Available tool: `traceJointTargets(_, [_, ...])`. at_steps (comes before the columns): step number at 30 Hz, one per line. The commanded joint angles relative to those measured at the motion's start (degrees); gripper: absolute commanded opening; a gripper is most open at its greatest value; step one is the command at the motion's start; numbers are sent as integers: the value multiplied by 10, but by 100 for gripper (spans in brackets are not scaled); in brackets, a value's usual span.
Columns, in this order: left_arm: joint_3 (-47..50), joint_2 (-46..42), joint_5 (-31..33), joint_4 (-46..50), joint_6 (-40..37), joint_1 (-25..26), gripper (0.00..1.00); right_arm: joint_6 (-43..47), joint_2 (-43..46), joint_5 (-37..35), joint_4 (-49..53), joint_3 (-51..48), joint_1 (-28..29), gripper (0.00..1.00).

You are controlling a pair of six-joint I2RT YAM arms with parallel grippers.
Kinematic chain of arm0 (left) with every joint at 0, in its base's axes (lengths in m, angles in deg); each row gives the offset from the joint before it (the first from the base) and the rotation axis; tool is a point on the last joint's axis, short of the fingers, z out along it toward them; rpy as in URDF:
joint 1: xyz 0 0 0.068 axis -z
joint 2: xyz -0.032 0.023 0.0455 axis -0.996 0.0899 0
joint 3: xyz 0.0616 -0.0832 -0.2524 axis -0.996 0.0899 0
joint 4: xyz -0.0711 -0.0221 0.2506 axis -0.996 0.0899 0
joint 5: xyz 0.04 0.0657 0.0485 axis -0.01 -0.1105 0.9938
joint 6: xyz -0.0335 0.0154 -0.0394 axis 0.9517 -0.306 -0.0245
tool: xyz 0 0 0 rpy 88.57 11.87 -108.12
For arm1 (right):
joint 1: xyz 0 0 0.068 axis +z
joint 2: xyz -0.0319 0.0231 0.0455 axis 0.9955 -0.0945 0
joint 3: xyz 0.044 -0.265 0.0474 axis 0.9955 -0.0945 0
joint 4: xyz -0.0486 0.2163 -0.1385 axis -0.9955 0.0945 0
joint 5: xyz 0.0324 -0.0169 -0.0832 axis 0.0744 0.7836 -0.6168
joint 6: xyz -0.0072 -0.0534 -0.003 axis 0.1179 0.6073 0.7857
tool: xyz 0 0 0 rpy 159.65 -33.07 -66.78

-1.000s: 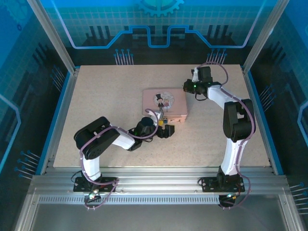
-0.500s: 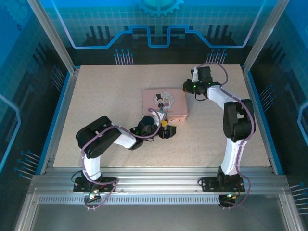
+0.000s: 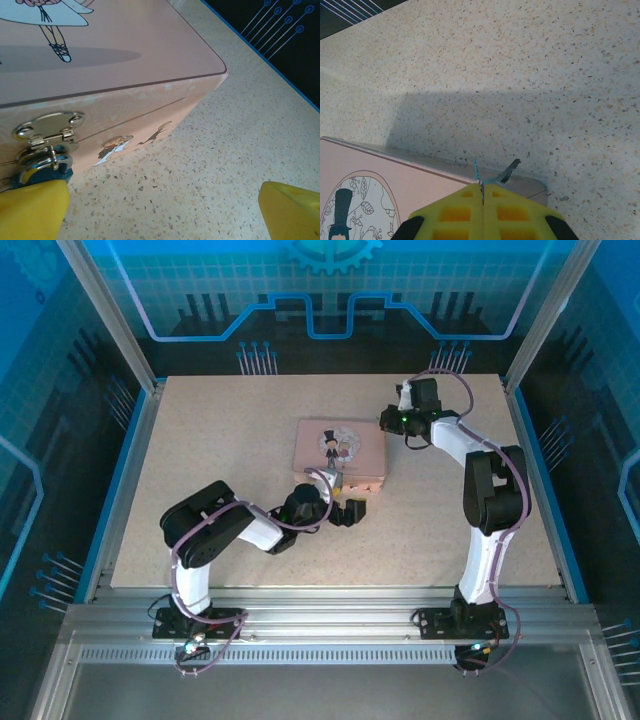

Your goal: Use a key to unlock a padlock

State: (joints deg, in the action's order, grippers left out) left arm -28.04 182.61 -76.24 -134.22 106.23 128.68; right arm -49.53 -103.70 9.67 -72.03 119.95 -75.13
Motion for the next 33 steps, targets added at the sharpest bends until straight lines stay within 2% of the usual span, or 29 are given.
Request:
traceJointTargets(1, [-15, 26, -44, -40, -12, -8, 99, 10, -18, 13, 15, 0, 13, 0])
traceJointTargets(6, [-14, 24, -154, -79, 53, -41, 90, 16, -20, 13, 23, 3, 16, 0])
traceJointTargets(11, [-5, 1, -185, -60, 84, -64, 88, 18, -17, 14, 24, 4, 16, 0])
traceJointTargets(16, [12, 0, -204, -100, 126, -85, 86, 18, -14, 15, 24, 4, 18, 0])
traceJointTargets(21, [19, -10, -190, -88, 116, -89, 85, 19, -10, 12, 23, -1, 18, 0])
traceJointTargets(28, [60, -72, -106, -28, 61, -88, 95, 20, -9, 11, 21, -1, 18, 0])
traceJointTargets(33, [56, -72, -61, -4, 28, -73, 97, 19, -8, 11, 20, 0, 19, 0])
